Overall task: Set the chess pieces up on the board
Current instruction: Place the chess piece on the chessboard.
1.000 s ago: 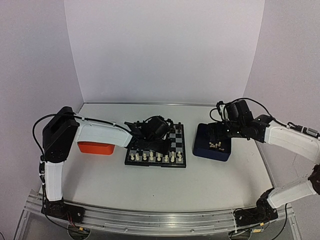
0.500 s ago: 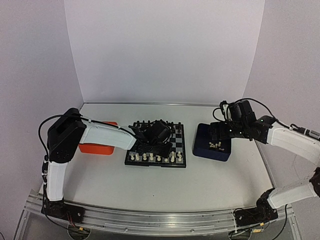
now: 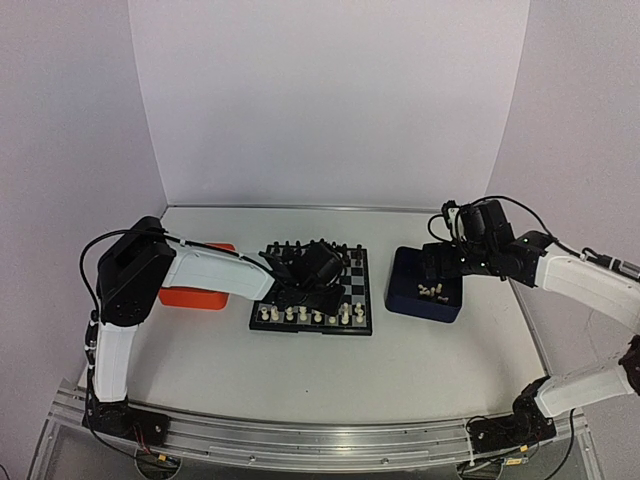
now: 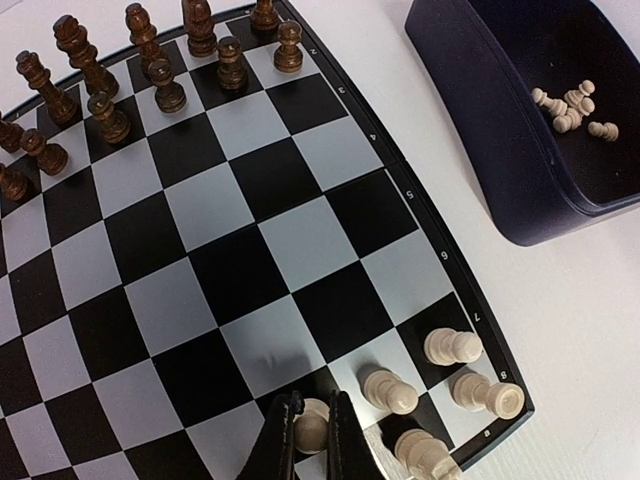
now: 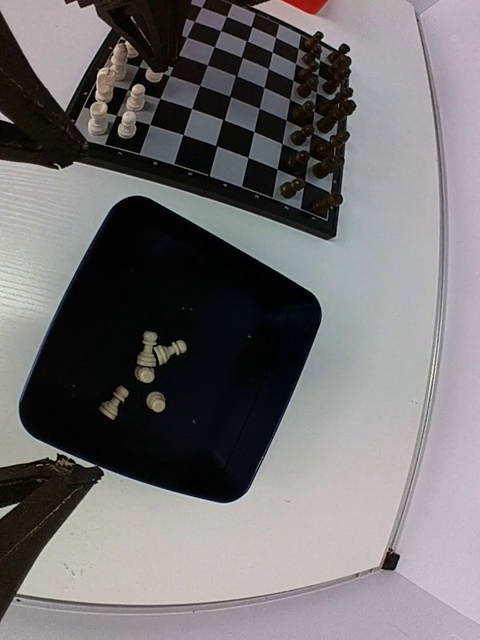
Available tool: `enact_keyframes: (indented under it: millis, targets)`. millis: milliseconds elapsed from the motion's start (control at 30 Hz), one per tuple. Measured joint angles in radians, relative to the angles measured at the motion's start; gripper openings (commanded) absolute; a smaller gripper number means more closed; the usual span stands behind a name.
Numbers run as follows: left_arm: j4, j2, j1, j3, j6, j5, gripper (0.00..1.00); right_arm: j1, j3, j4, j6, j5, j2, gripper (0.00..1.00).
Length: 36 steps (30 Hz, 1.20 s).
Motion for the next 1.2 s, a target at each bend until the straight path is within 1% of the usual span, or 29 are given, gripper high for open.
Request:
enact_keyframes:
  millis: [300,467,700,1000,1133,1200]
  targets:
    - [-0.002,0.024,0.000,0.009,-0.004,-0.003,0.09,-0.005,-0.015,0.000,-0.001,0.003,-0.012,0.98]
    - [-0.004,0.028,0.000,0.011,-0.007,-0.001,0.16,-0.008,-0.019,0.001,-0.001,0.004,-0.015,0.98]
    - [-0.012,0.032,0.000,0.016,-0.008,0.002,0.21,-0.010,-0.026,0.000,-0.001,0.005,-0.020,0.98]
    - [-0.026,0.044,0.000,0.086,-0.006,-0.001,0.25,-0.013,-0.026,0.000,-0.001,0.003,-0.021,0.98]
    - [-0.028,0.044,0.000,0.110,-0.006,-0.016,0.34,-0.015,-0.026,0.000,-0.001,0.001,-0.021,0.98]
    - [-0.030,0.044,0.000,0.119,-0.005,-0.027,0.45,-0.015,-0.026,0.000,-0.001,-0.001,-0.021,0.98]
